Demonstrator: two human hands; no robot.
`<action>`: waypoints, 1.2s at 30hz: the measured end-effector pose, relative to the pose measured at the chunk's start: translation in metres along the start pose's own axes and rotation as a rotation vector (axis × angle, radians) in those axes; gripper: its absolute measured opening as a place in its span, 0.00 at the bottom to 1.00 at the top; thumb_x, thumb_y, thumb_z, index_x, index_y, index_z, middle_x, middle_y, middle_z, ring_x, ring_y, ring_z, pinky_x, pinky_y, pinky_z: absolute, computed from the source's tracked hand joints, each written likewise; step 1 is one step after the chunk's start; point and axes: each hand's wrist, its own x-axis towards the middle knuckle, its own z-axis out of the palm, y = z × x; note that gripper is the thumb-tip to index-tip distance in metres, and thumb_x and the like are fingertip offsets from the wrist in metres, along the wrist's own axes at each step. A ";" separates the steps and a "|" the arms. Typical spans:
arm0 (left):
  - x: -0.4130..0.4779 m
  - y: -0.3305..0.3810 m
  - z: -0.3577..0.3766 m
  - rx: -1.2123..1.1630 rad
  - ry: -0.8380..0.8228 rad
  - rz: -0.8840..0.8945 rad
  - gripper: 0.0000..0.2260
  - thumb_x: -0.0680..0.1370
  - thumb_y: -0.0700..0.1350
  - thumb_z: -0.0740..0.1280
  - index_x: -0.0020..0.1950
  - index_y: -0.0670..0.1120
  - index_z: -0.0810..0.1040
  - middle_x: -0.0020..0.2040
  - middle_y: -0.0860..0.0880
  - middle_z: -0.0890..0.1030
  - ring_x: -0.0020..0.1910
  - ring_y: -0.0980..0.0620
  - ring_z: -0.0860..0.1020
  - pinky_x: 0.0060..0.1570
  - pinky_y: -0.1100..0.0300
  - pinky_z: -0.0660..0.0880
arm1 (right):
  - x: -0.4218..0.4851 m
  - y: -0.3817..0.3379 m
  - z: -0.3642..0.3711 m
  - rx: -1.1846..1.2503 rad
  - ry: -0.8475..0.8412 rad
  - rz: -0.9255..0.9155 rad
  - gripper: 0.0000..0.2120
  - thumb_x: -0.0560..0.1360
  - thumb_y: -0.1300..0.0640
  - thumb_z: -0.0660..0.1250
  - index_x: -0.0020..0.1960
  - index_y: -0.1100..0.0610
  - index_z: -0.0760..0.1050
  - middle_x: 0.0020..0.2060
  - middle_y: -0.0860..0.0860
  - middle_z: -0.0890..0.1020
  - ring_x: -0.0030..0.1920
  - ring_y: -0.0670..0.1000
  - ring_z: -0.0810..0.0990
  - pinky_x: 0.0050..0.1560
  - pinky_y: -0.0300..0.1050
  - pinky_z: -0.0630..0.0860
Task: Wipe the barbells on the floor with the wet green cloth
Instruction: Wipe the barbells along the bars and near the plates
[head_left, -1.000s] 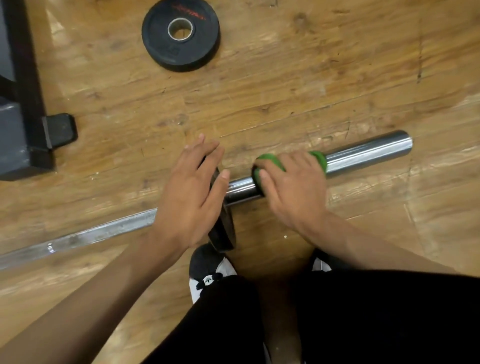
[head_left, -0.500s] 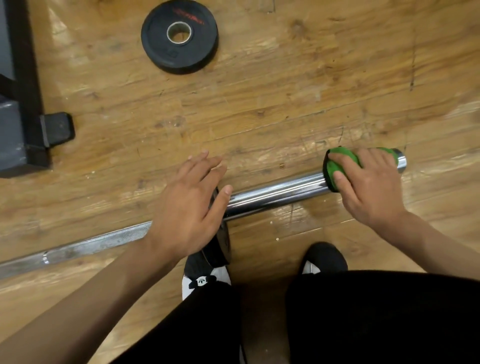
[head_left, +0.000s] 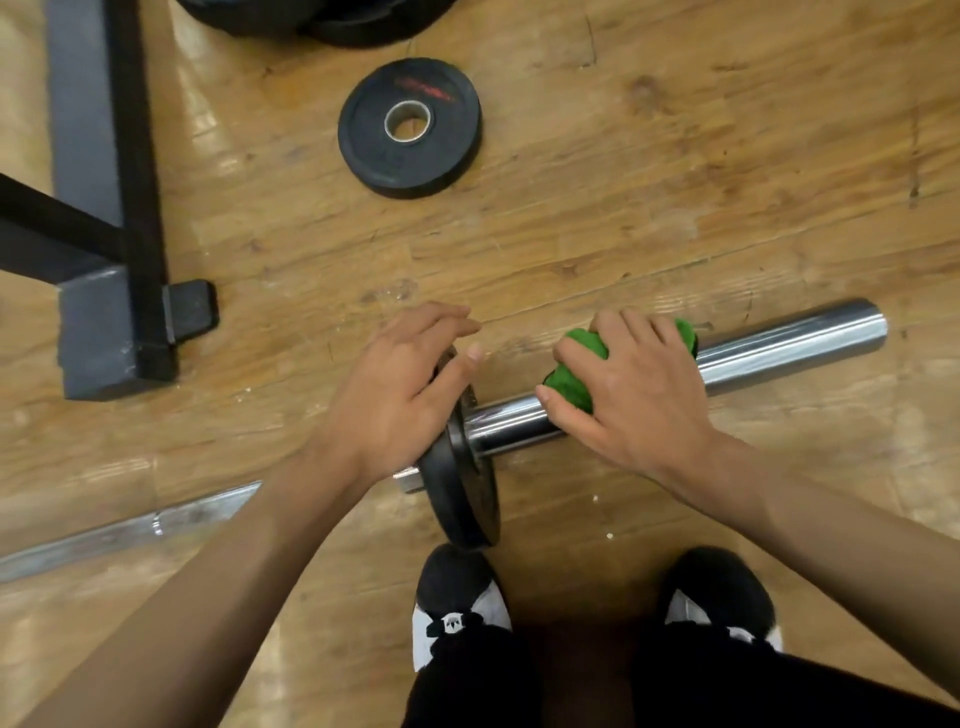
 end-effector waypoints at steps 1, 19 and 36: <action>0.000 0.000 0.000 -0.052 -0.012 -0.014 0.26 0.83 0.59 0.54 0.69 0.46 0.80 0.71 0.50 0.77 0.73 0.54 0.70 0.75 0.56 0.63 | 0.002 0.004 0.001 -0.006 -0.015 -0.013 0.23 0.80 0.36 0.58 0.53 0.55 0.78 0.45 0.58 0.75 0.46 0.60 0.74 0.48 0.55 0.66; -0.071 0.039 -0.006 0.211 0.054 -0.290 0.30 0.87 0.56 0.48 0.84 0.40 0.54 0.85 0.42 0.54 0.84 0.42 0.50 0.81 0.42 0.53 | 0.010 -0.025 -0.058 0.210 -0.191 0.151 0.28 0.77 0.34 0.60 0.56 0.59 0.76 0.50 0.62 0.75 0.52 0.63 0.75 0.52 0.57 0.67; -0.165 0.066 -0.097 0.302 -0.252 -0.201 0.32 0.85 0.60 0.43 0.85 0.45 0.44 0.86 0.45 0.49 0.85 0.47 0.46 0.82 0.52 0.44 | -0.045 -0.152 -0.177 0.273 -0.184 0.378 0.28 0.75 0.34 0.61 0.59 0.57 0.75 0.49 0.59 0.74 0.50 0.61 0.74 0.50 0.56 0.69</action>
